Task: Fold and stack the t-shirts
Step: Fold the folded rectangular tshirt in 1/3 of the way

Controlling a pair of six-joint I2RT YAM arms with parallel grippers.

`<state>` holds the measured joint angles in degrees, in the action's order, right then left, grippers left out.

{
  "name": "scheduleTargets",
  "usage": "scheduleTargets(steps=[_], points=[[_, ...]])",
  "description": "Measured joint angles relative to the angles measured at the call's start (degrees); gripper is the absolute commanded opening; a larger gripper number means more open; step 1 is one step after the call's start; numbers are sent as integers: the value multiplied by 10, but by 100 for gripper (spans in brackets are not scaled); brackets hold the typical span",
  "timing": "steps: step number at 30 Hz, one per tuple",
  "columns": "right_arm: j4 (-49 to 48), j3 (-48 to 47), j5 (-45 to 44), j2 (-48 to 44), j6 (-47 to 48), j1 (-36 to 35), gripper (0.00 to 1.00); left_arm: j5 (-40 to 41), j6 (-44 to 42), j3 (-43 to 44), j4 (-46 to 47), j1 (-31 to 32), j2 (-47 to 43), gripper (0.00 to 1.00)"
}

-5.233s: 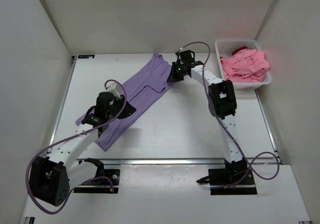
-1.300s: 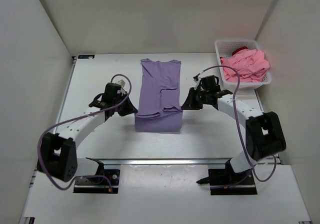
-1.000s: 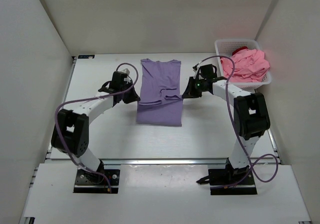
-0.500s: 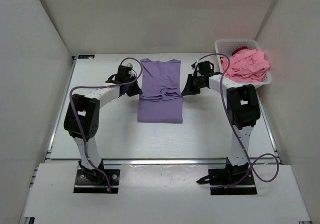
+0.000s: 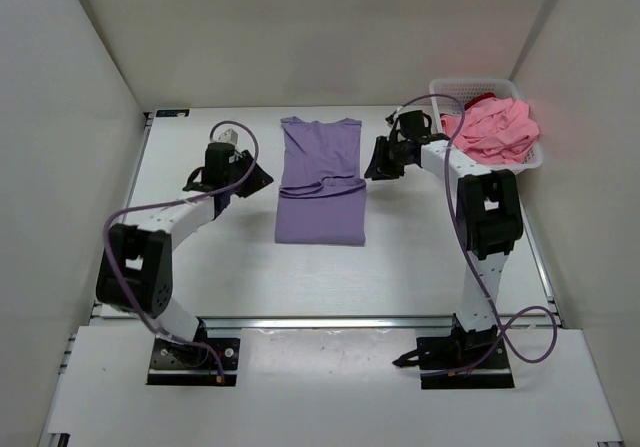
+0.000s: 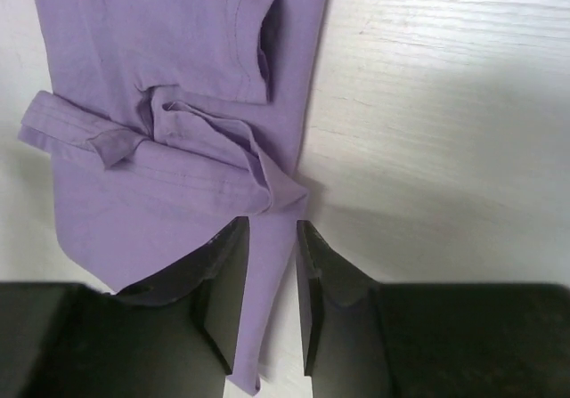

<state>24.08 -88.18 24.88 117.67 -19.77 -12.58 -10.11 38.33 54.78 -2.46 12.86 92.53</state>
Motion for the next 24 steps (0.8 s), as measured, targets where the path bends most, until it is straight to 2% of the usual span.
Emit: scheduleTargets(steps=[1, 3, 4, 9, 16, 24], points=[[6, 0, -10, -10, 3, -2, 23, 2, 1, -7, 12, 6, -21, 39], [7, 2, -25, -34, 7, -7, 3, 3, 3, -26, 37, 28, -59, 39], [4, 6, -30, -49, 9, -13, 0, 2, 4, -37, 48, 42, -72, 38], [-21, 17, -26, -84, 6, -71, 0, -17, 19, -102, 87, 108, -64, 36], [-26, -20, -14, 14, 9, -174, 0, -26, 33, -148, 86, 113, -24, 35], [8, -100, -12, 117, 5, -167, 0, -26, 35, -184, 103, 118, -24, 35]])
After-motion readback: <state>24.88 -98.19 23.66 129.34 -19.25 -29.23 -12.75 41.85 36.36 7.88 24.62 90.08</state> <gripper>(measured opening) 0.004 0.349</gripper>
